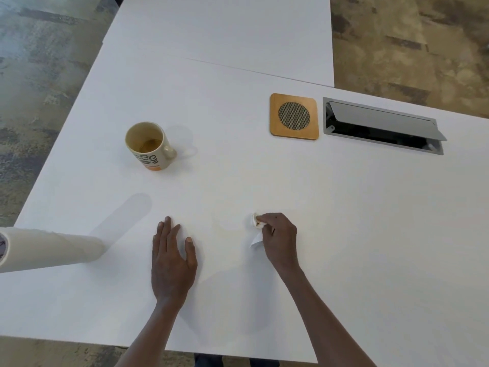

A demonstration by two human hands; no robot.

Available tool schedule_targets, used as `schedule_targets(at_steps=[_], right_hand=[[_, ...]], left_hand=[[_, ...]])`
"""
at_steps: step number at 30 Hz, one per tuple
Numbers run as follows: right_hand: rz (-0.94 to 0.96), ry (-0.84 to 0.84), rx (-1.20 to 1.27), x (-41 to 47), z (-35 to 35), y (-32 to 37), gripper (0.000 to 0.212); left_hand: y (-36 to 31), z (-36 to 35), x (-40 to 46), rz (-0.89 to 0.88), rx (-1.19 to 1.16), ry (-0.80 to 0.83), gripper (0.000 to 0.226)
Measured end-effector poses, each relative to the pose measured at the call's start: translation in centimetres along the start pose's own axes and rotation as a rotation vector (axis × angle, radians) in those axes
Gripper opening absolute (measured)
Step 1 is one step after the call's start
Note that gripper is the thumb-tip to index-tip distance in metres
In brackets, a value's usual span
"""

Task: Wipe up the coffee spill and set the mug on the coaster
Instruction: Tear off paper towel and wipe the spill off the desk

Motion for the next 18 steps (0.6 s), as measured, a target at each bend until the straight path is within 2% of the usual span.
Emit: schedule_targets(at_steps=[5, 7, 10, 14, 18], right_hand=[[-0.035, 0.18, 0.051, -1.2, -0.1, -1.3, 0.051], [-0.003, 0.118, 0.048, -1.0, 0.3, -0.9, 0.04], [0.083, -0.067, -0.093, 0.2, 0.9, 0.6, 0.018], [0.205, -0.22, -0.275, 2.5, 1.2, 1.8, 0.018], [0.328, -0.165, -0.481, 2.5, 0.4, 1.2, 0.025]], left_hand=[[0.3, -0.2, 0.2, 0.003, 0.01, 0.001, 0.049], [0.3, -0.3, 0.1, -0.005, 0.016, -0.002, 0.05], [0.2, -0.3, 0.1, -0.004, 0.007, -0.008, 0.05], [0.2, -0.2, 0.1, -0.001, 0.011, 0.001, 0.05], [0.0, -0.1, 0.1, 0.001, 0.008, 0.01, 0.05]])
Point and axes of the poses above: each hand's wrist, its own x-axis towards the middle knuckle, its own z-axis out of the back of the hand, y = z × x, the point moved 6 cm from there along x, towards the middle knuckle, and after that the axes turned 11 degrees about x, right-handed, at the moved point
